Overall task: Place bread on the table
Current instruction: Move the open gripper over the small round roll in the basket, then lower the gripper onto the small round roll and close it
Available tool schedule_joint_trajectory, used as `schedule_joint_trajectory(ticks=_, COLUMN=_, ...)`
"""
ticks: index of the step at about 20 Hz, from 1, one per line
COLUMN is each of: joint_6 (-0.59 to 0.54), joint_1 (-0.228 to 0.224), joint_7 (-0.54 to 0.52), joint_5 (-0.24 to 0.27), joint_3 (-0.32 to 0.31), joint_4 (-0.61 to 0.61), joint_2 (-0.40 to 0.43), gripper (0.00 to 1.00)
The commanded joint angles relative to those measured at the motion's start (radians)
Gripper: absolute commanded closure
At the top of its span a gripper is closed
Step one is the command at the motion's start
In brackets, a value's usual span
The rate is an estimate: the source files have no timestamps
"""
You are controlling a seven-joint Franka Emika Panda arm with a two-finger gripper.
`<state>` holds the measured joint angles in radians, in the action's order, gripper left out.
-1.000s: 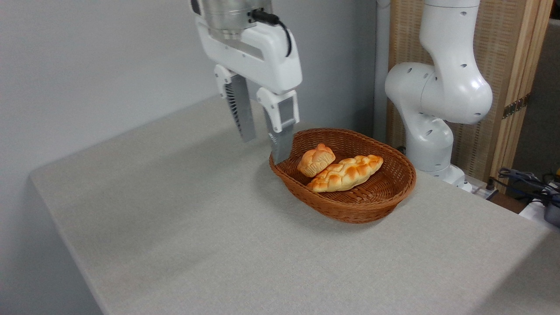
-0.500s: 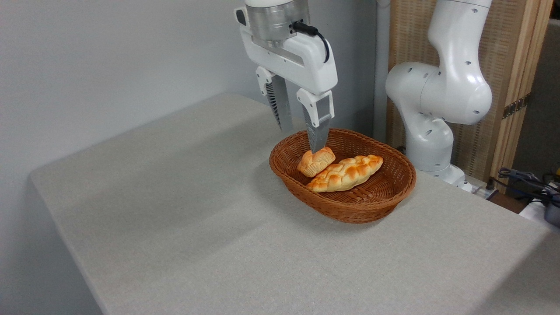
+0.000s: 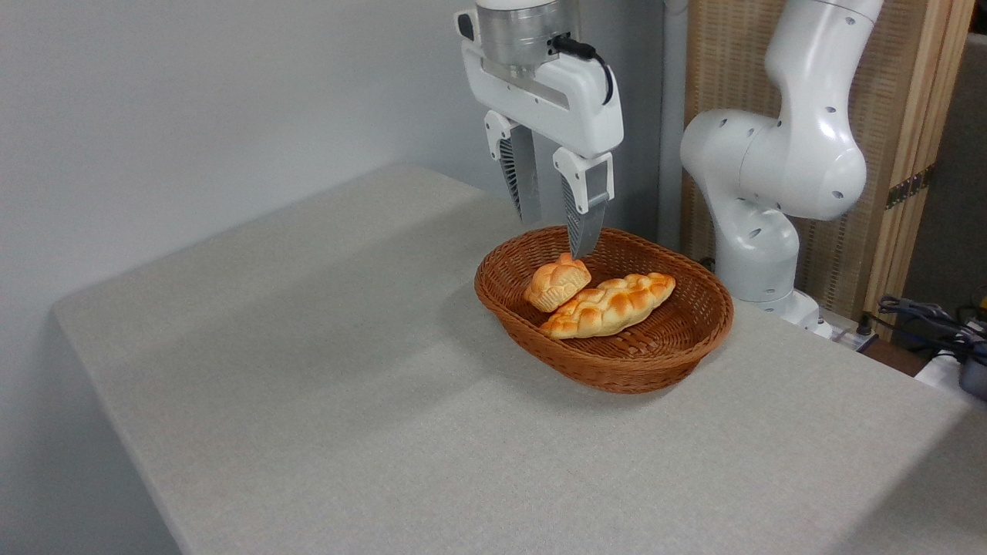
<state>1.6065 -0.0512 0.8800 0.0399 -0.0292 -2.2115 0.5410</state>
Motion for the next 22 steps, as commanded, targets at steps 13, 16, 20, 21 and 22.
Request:
schedule_joint_trajectory(ticks=13, joint_6=0.167, joint_1=0.011, joint_7=0.011, joint_5=0.009, joint_3=0.321, joint_4=-0.300, joint_2=0.082, gripper=0.00)
schedule_joint_trajectory(ticks=16, joint_6=0.150, joint_1=0.037, joint_7=0.033, joint_5=0.008, joint_3=0.324, joint_4=-0.333, joint_2=0.082, gripper=0.00)
schedule_joint_trajectory(ticks=20, joint_6=0.150, joint_1=0.040, joint_7=0.027, joint_5=0.008, joint_3=0.365, joint_4=-0.369, joint_2=0.080, gripper=0.13)
schedule_joint_trajectory(ticks=21, joint_6=0.151, joint_1=0.040, joint_7=0.030, joint_5=0.008, joint_3=0.367, joint_4=-0.372, joint_2=0.080, gripper=0.34)
schedule_joint_trajectory(ticks=22, joint_6=0.151, joint_1=0.040, joint_7=0.031, joint_5=0.008, joint_3=0.367, joint_4=-0.370, joint_2=0.079, gripper=0.46)
